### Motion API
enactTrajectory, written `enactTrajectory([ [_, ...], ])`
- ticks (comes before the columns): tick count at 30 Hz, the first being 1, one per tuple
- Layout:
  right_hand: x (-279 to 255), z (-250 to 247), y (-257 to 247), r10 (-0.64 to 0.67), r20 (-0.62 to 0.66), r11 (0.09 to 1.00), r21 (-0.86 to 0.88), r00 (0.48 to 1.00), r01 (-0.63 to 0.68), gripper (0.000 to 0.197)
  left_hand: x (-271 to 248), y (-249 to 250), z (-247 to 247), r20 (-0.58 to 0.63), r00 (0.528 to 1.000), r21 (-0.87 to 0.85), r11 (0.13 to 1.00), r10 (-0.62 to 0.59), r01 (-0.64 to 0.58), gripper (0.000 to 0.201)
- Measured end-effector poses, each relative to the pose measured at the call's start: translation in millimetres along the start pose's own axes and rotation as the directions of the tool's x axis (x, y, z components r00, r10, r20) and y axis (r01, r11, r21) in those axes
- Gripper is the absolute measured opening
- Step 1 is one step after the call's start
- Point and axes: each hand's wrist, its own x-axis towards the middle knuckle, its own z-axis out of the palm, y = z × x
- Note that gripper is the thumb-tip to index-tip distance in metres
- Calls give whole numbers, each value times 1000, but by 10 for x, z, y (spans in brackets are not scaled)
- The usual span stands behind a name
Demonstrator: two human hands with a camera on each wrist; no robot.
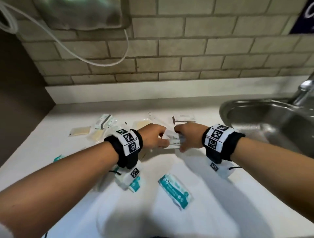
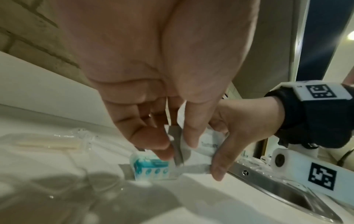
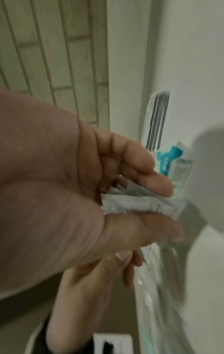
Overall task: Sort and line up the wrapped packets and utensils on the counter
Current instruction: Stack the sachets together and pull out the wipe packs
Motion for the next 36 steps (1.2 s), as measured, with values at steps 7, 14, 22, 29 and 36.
enactTrajectory([
  [7, -96, 341, -15, -23, -42, 988, -151, 999, 16, 17, 18, 108, 290, -60, 993, 290, 950, -104, 117, 19],
  [14, -96, 526, 30, -14, -49, 980, -200, 999, 4, 39, 32, 239, 492, -13, 997, 332, 940, -77, 77, 50],
  [22, -63, 697, 39, 14, -50, 1000, -7, 999, -14, 44, 41, 293, 785, 34, 975, 659, 738, -218, 142, 90],
  [29, -84, 635, 96, -50, -29, 998, 44, 998, 51, 39, 2, 159, 683, -49, 996, 448, 889, -80, 93, 20],
  [36, -174, 577, 106, -53, -33, 996, -74, 998, 51, 37, -32, 87, 726, -55, 998, 437, 898, -33, 54, 27],
])
